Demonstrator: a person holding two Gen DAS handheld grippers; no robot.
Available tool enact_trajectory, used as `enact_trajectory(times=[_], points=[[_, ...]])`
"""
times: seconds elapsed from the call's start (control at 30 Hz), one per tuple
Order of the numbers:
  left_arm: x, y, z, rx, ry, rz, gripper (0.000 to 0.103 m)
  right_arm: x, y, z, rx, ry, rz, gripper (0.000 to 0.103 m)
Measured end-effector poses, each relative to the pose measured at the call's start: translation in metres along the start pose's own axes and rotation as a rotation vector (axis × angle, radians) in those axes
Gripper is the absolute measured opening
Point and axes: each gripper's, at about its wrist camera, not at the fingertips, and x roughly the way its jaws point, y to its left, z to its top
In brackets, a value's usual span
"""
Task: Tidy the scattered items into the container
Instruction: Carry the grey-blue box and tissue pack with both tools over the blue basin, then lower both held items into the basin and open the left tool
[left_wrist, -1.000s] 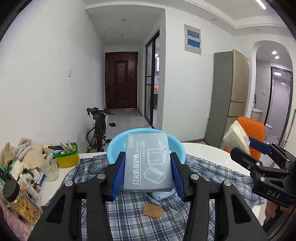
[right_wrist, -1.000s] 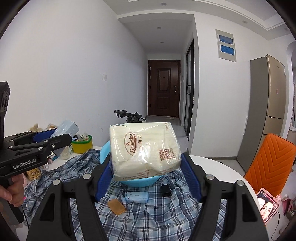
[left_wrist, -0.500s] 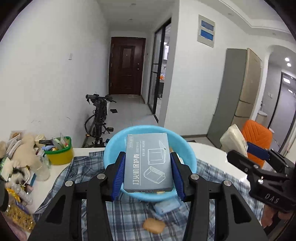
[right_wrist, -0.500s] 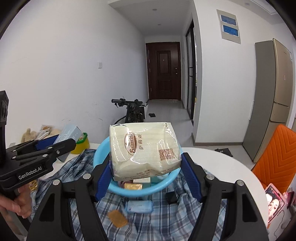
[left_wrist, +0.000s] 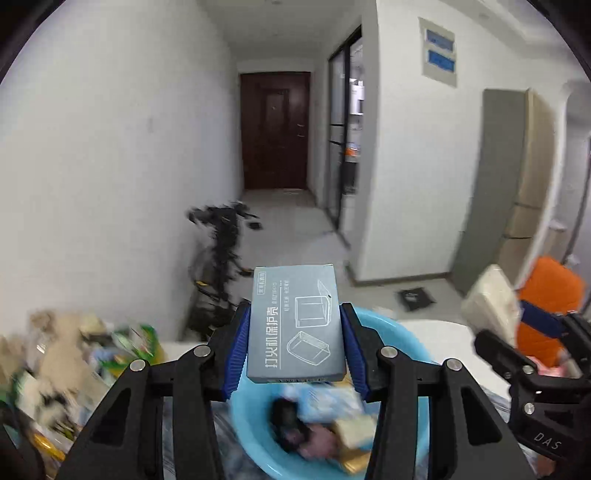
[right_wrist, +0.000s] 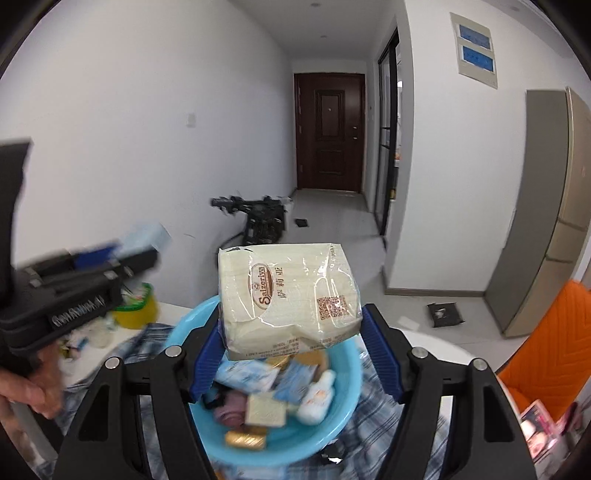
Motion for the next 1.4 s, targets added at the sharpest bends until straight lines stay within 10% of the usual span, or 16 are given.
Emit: enact_trajectory(times=[0.23,0.33,1.4], points=[[0.070,-0.004,0.014,-0.006,0.273,-0.023,0.049,0.047,-0.001,0.018,0.036,0.131,0.048,0.069],[0.084,0.015,0.021,-0.159,0.377,-0.031,0.049,0.059,-0.011,0.019,0.072,0.221,0.003,0.069],[0.071,0.012,0.039,-0.084,0.453,-0.023,0.049,0.054,-0.039,0.067,0.121,0.453,0.049,0.069]])
